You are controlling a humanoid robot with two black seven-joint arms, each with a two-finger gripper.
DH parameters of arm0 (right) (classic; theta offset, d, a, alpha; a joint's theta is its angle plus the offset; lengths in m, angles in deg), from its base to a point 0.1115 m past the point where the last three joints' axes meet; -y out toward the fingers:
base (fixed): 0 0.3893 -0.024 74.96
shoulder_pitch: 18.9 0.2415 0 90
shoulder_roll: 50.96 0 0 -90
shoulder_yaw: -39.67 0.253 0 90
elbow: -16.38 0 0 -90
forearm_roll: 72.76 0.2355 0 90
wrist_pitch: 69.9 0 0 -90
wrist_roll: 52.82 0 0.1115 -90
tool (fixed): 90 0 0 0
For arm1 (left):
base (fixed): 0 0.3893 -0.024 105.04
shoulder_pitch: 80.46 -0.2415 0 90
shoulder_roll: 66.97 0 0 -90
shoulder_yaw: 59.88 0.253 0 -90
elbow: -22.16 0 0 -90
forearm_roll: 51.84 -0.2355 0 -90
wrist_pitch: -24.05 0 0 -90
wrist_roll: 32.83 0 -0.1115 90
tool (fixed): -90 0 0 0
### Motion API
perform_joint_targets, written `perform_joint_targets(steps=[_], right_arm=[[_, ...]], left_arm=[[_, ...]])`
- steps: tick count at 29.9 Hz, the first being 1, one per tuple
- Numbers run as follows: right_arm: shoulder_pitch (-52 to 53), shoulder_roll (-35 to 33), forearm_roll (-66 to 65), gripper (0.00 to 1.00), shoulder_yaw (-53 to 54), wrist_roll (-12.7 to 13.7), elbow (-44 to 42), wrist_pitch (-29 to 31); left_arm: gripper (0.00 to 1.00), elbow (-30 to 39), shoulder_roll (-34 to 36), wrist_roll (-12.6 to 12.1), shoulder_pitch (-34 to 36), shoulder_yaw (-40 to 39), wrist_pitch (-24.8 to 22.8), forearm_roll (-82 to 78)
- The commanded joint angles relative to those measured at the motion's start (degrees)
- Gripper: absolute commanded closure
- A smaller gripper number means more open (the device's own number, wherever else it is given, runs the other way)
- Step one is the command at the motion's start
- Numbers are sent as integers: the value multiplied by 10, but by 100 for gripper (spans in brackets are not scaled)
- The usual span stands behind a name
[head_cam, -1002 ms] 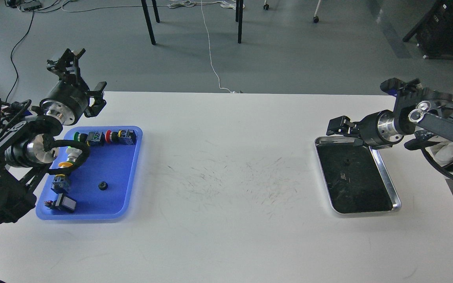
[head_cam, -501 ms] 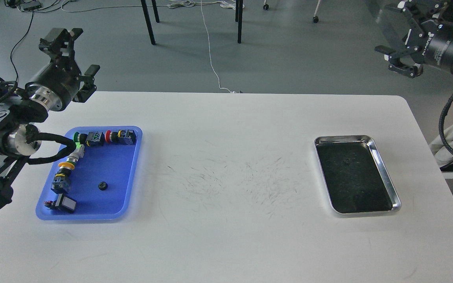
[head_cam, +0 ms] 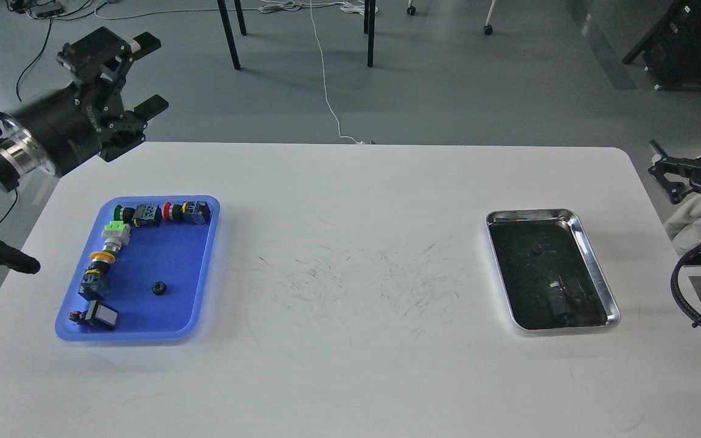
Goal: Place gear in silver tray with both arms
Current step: 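Withdraw the right arm away from the silver tray, then reach the left gripper into the blue tray and grasp another black gear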
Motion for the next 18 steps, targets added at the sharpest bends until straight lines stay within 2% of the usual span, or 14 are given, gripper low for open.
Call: perform_joint_targets(steps=[1,6,15,18], right_arm=[[-24,-1,0,10,22,-2,36,0],[-20,7,-5,9,14,-2,38,0],[-14,21,-57,9,14,-1,37,0],[-14,21,-57,9,14,-1,37,0]], left_arm=[[2,64,56,0,0,41,-4,-58],[2,89,107,7,0,111,-27,-261],[2,61,93,9,-1,184,-24,-662],[3,46,71,27,-1,216,-18,-751]])
